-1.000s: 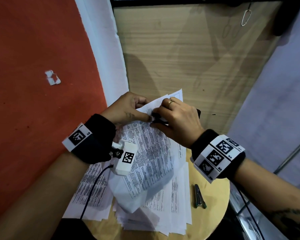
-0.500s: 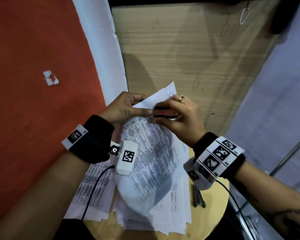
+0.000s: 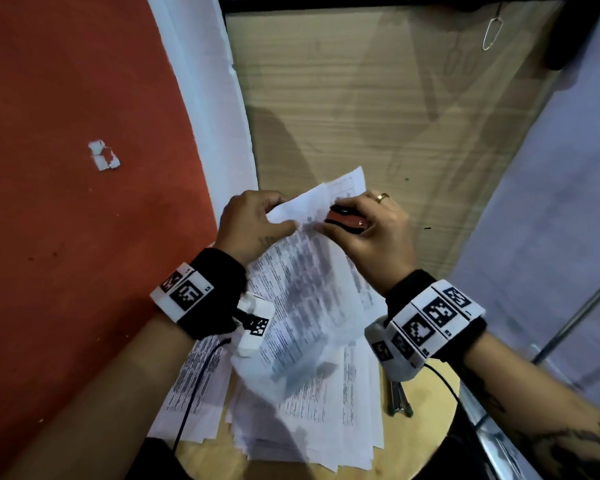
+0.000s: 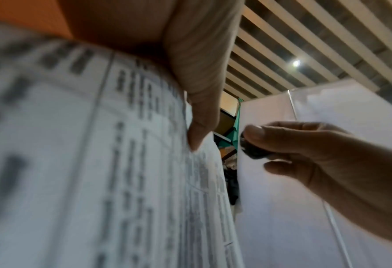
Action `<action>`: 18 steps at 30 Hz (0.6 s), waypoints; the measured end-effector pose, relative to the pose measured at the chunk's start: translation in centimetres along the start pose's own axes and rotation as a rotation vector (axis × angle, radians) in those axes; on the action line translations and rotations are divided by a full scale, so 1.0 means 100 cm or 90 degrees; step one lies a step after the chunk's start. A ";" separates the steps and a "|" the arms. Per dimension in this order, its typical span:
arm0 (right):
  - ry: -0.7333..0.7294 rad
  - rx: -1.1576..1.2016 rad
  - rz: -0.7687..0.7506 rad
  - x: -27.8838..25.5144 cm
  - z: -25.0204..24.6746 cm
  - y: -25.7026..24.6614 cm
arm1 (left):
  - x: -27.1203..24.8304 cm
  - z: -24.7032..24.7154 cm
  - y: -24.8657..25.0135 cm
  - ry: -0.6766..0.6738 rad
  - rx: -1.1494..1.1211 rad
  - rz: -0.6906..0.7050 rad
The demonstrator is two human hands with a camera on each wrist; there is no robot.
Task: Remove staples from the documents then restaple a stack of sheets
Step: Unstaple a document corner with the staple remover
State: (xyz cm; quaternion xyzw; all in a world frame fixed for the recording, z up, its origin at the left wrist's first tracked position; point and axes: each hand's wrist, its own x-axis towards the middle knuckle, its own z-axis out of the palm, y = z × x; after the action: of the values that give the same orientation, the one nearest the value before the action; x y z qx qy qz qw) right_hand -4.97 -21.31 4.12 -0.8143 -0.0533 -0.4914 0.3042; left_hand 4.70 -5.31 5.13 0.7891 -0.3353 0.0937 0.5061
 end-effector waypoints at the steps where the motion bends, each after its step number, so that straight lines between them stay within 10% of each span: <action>1: -0.003 -0.044 -0.010 -0.001 0.000 0.004 | 0.001 -0.003 -0.007 0.012 0.040 -0.015; 10: -0.335 -0.266 0.252 -0.044 0.018 0.059 | 0.011 -0.020 -0.016 -0.072 0.171 -0.021; 18: -0.396 0.306 0.462 -0.027 0.004 0.050 | 0.005 -0.028 -0.027 -0.044 0.195 -0.016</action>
State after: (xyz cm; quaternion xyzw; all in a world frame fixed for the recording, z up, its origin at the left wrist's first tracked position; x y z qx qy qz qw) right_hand -4.12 -24.60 -0.51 -0.7950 0.0325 -0.0639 0.6024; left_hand 7.28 -2.39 4.67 0.8641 -0.3241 0.1101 0.3690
